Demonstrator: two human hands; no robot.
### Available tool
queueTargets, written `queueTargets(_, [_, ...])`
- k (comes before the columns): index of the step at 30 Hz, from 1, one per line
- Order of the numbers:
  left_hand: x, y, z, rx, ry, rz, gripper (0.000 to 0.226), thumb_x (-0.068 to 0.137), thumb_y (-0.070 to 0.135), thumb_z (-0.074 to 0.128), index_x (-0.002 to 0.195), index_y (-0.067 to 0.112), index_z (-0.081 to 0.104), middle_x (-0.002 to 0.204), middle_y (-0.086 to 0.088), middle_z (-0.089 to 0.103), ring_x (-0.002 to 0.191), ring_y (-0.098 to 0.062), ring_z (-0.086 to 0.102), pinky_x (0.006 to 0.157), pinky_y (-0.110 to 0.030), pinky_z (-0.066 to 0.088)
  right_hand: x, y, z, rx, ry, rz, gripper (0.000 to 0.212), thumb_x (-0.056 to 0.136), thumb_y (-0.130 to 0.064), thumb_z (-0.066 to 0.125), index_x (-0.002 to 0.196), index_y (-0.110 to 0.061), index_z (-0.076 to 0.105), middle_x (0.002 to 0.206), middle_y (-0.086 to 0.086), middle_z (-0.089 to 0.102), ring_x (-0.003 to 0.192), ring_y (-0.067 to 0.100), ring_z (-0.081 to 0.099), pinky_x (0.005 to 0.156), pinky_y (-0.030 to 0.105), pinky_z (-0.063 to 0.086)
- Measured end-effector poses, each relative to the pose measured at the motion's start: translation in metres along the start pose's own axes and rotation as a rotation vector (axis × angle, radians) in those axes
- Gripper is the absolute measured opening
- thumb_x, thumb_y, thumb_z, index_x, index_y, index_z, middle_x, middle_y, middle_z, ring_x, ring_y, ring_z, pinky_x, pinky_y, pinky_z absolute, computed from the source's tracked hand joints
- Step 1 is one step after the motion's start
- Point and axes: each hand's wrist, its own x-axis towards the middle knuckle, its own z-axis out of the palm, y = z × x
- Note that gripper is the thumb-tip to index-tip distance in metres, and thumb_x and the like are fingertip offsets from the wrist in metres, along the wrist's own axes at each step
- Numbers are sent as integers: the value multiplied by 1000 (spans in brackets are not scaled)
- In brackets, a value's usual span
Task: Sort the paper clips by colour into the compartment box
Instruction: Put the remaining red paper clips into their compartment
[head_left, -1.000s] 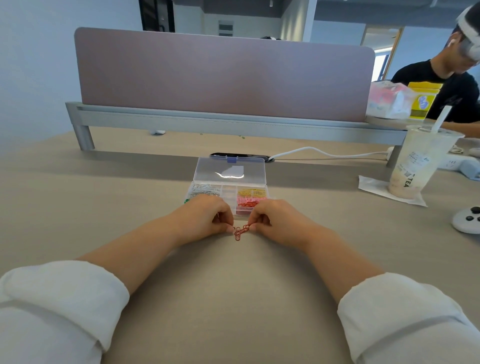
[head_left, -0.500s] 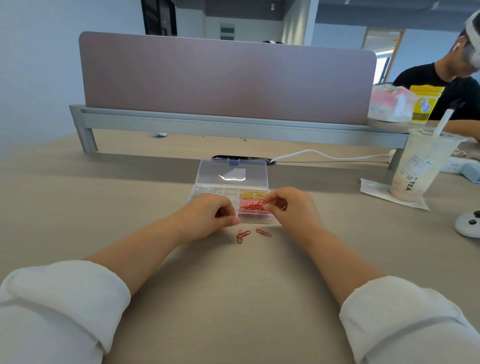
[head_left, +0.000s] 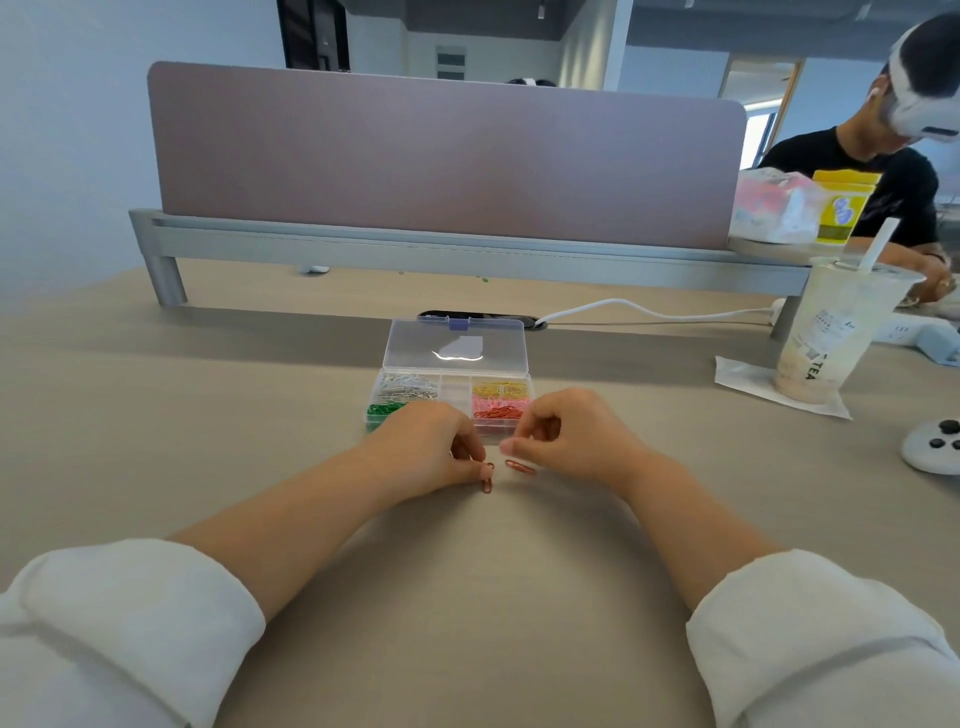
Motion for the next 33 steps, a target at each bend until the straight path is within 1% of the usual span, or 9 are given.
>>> queueTargets(3, [0, 5, -1, 9, -20, -23, 25, 81, 35, 67, 101, 21, 70, 96, 3, 67, 82, -7, 54, 73, -18, 42, -3, -1, -2, -20, -184, 46, 16, 70, -31, 79, 70, -23, 66, 58, -11, 48, 53, 3, 43, 52, 11, 34])
queueTargets(9, [1, 10, -3, 39, -141, -39, 20, 89, 28, 57, 102, 17, 69, 104, 0, 67, 95, -14, 58, 74, -19, 40, 0, -1, 2, -111, -203, 28, 11, 83, -26, 68, 87, -15, 67, 66, -13, 46, 61, 2, 42, 55, 12, 32])
queueTargets(12, [2, 11, -1, 33, -218, -55, 22, 94, 25, 49, 103, 15, 66, 107, -1, 66, 95, -17, 57, 75, -21, 39, 1, -2, 5, -179, -169, -10, 15, 88, -24, 61, 93, -11, 66, 68, -14, 44, 71, 11, 43, 60, 19, 31])
queueTargets(15, [2, 12, -1, 40, -254, -65, 22, 95, 24, 45, 100, 14, 65, 102, -2, 63, 83, -15, 51, 74, -21, 38, 2, 1, 7, -200, -117, -25, 14, 90, -21, 57, 94, -10, 65, 79, -7, 49, 78, 12, 44, 70, 21, 32])
queueTargets(20, [3, 8, 0, 12, -241, -62, 20, 95, 23, 46, 86, 19, 64, 88, 1, 59, 75, -11, 50, 71, -21, 37, 4, 6, 6, -144, 124, -8, 12, 91, -18, 55, 89, -9, 61, 83, -3, 52, 78, 15, 46, 73, 27, 39])
queueTargets(24, [4, 4, -2, -31, -165, -65, 19, 93, 27, 51, 101, 15, 64, 94, 4, 56, 87, -11, 49, 77, -20, 37, 9, 8, 9, -143, 252, 37, 14, 92, -19, 55, 92, -7, 62, 95, 6, 60, 85, 21, 54, 78, 32, 43])
queueTargets(27, [6, 0, -6, -68, -121, -43, 18, 91, 28, 56, 102, 16, 64, 90, 7, 56, 86, -10, 49, 72, -18, 36, 14, 8, 14, -176, 268, 61, 16, 91, -22, 56, 94, -10, 66, 98, 6, 60, 91, 22, 55, 78, 30, 42])
queueTargets(30, [6, -4, -11, -111, -124, 13, 10, 84, 28, 65, 92, 21, 68, 74, 16, 55, 72, -3, 50, 59, -11, 35, 16, 8, 18, -192, 213, 83, 22, 92, -25, 55, 100, -11, 69, 101, 9, 60, 94, 24, 56, 80, 32, 44])
queueTargets(33, [5, -7, -14, -152, -177, 70, 8, 77, 27, 73, 85, 24, 73, 68, 18, 60, 61, 6, 51, 55, -7, 35, 15, 9, 18, -176, 220, 72, 25, 93, -24, 52, 101, -10, 70, 100, 11, 59, 91, 26, 56, 79, 32, 45])
